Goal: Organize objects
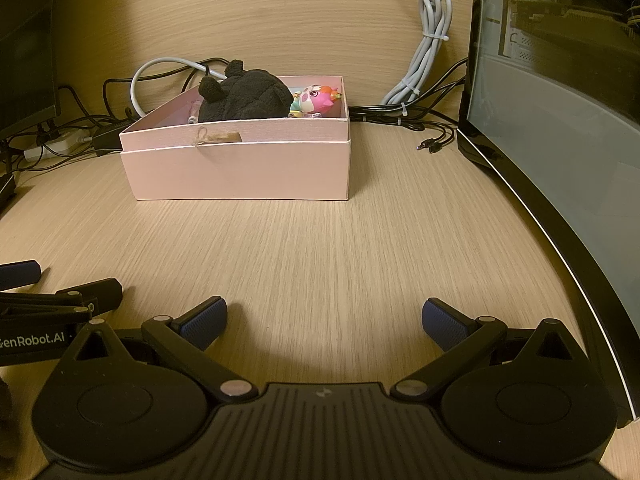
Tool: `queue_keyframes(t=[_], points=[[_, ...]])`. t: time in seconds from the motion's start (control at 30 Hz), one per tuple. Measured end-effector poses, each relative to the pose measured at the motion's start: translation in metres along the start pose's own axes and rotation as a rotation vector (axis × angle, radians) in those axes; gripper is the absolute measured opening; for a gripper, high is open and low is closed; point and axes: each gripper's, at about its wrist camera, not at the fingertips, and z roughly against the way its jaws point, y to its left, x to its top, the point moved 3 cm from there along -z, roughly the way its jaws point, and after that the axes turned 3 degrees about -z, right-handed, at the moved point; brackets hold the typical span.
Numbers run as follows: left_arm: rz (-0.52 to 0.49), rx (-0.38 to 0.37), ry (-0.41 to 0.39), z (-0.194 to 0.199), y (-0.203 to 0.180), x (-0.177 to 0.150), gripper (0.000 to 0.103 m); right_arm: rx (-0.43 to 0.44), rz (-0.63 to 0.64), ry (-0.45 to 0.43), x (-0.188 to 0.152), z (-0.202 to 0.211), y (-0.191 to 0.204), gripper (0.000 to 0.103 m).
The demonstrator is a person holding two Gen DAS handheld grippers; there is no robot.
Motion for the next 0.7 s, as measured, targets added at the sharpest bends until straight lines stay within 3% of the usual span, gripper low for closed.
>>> queue_keyframes(t=[0.7], points=[[0.004,-0.008,-0.001,-0.0006,0.0005,0.0001,0.1,0.0,0.0,0.0,-0.0002,0.0001,0.0,0.103]])
